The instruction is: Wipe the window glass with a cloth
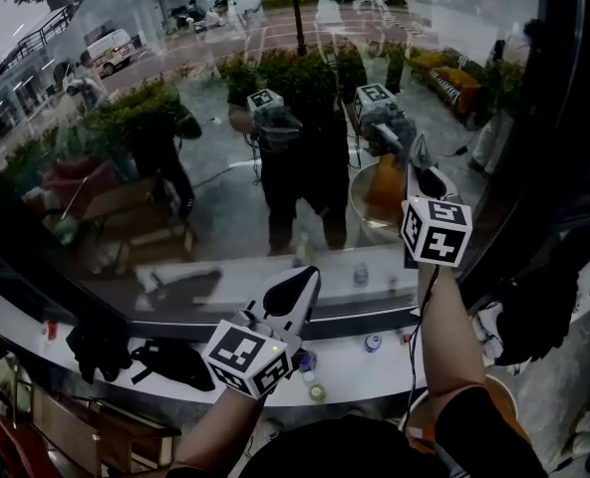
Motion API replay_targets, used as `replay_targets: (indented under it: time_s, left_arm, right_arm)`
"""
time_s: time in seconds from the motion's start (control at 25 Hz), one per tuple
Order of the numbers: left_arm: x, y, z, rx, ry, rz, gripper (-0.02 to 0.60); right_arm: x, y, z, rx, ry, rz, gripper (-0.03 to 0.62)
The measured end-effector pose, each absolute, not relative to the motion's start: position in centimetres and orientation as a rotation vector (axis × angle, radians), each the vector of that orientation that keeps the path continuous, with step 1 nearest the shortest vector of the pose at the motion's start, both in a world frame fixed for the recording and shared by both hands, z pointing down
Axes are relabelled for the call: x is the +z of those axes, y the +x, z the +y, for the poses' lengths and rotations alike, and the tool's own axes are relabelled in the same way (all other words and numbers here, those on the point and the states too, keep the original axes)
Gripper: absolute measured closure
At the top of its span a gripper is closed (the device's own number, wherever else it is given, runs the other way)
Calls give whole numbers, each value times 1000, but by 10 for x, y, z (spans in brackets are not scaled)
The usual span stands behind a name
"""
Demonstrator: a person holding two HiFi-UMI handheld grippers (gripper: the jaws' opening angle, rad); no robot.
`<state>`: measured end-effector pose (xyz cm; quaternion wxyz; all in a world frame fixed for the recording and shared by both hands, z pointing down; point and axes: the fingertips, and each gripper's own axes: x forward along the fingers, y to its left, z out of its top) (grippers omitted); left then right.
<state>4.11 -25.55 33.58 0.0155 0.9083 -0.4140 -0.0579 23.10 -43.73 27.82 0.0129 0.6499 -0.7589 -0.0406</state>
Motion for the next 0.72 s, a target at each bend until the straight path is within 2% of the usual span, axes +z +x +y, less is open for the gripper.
replay_targets:
  time_s: [0.72]
  left_arm:
    - [328,42,-253,-201,2844,-1323,574]
  right_arm:
    - [272,195,-433,-126,1898,-2382,549]
